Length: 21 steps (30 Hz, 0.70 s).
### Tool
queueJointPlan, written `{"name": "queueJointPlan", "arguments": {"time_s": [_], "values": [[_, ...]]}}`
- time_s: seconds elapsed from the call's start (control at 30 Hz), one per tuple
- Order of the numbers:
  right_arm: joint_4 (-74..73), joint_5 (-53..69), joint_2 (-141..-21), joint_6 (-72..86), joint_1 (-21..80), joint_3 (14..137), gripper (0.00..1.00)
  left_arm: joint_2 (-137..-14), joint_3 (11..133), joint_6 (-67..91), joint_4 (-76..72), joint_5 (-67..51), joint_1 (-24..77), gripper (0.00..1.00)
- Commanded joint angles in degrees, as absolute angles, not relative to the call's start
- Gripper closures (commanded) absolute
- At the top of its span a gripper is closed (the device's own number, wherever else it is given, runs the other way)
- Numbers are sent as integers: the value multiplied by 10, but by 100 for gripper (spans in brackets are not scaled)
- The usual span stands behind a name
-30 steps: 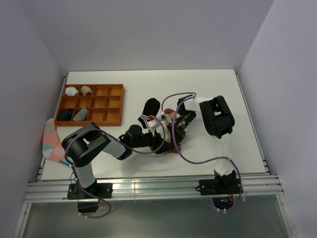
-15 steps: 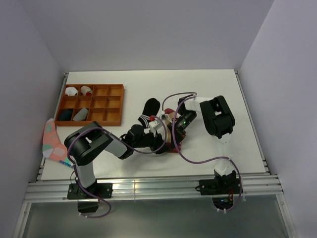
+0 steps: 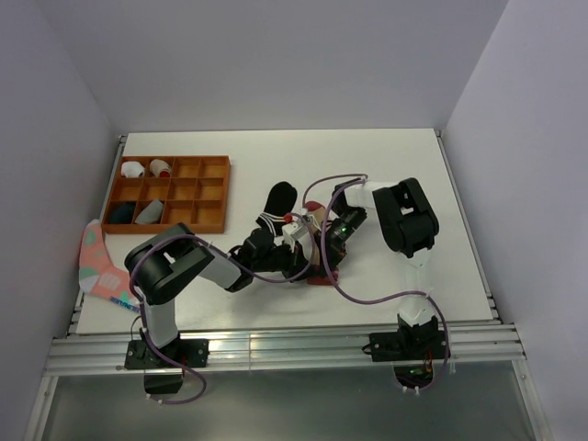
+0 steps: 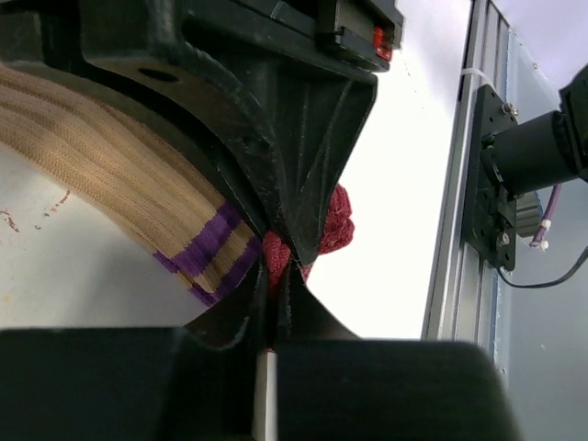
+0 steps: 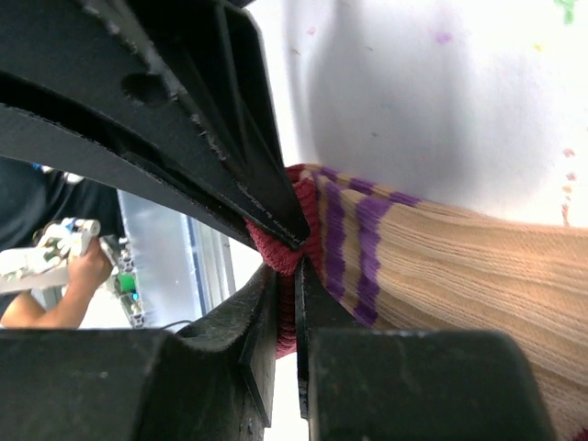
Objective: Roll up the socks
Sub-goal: Roll the sock at the center of the board.
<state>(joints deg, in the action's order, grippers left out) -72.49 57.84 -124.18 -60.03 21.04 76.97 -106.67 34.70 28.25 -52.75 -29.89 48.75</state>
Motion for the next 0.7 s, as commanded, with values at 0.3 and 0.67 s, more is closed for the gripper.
{"name": "queueJointPlan", "arguments": {"time_s": [0.3, 0.67], "values": [[-551, 509, -1117, -426, 201, 716, 72, -1071, 397, 302, -447, -217, 501, 100], [-473, 478, -1017, -379, 159, 660, 62, -1101, 460, 316, -364, -200, 512, 100]]}}
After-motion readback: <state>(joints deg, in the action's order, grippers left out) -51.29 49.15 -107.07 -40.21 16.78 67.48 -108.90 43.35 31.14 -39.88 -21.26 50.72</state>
